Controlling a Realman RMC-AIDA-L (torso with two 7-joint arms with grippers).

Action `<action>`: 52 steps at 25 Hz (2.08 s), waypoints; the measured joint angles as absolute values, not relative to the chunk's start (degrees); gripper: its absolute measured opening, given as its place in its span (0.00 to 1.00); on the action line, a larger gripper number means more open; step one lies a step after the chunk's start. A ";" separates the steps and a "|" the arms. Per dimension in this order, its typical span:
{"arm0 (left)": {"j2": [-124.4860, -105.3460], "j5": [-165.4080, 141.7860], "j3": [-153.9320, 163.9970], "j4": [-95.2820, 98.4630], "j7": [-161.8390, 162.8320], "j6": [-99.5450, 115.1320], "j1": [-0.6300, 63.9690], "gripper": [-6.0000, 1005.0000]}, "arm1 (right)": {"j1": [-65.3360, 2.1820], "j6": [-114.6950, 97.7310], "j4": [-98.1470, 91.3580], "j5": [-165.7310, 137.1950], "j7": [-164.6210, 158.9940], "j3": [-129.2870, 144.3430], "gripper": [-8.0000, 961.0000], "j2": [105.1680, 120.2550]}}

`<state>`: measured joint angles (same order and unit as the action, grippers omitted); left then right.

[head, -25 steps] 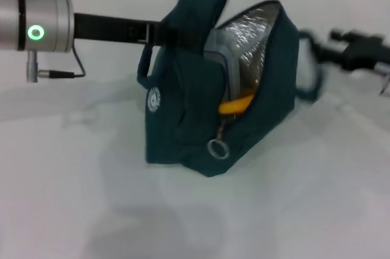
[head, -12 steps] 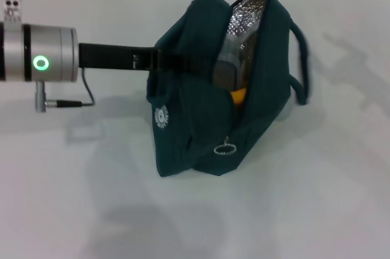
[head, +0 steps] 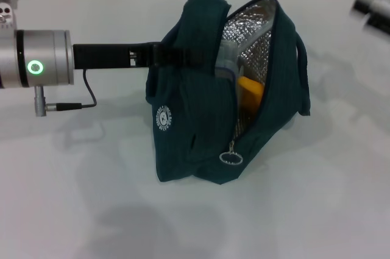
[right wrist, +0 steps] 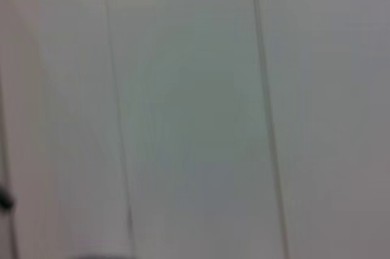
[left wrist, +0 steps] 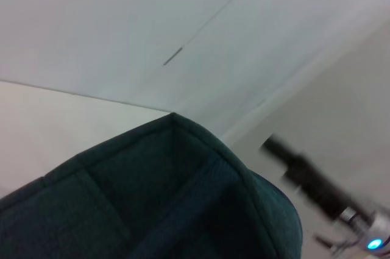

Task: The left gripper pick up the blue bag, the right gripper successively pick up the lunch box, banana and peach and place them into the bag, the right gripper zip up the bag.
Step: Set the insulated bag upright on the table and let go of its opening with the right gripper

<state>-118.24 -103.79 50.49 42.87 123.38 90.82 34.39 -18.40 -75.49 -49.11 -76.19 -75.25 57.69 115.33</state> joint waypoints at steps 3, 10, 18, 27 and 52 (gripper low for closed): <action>-118.01 -103.91 50.45 42.83 123.36 90.48 34.36 0.14 | -21.38 -74.04 -41.81 -80.69 -74.88 57.89 0.62 115.39; -117.91 -103.90 50.54 42.73 122.89 90.41 34.06 0.14 | -29.73 -65.74 -30.40 -84.34 -73.77 61.62 0.62 115.63; -118.42 -103.87 50.80 42.71 122.66 90.48 33.78 0.14 | -35.64 -45.94 -27.05 -83.65 -73.86 67.83 0.62 116.02; -118.70 -103.84 50.89 42.71 122.15 90.95 31.43 0.14 | -29.60 -42.82 -38.25 -66.53 -61.99 68.02 0.62 116.16; -119.48 -104.21 50.94 35.27 113.53 86.84 32.23 0.15 | -15.60 -51.87 -67.95 -73.32 -78.68 77.04 0.62 115.32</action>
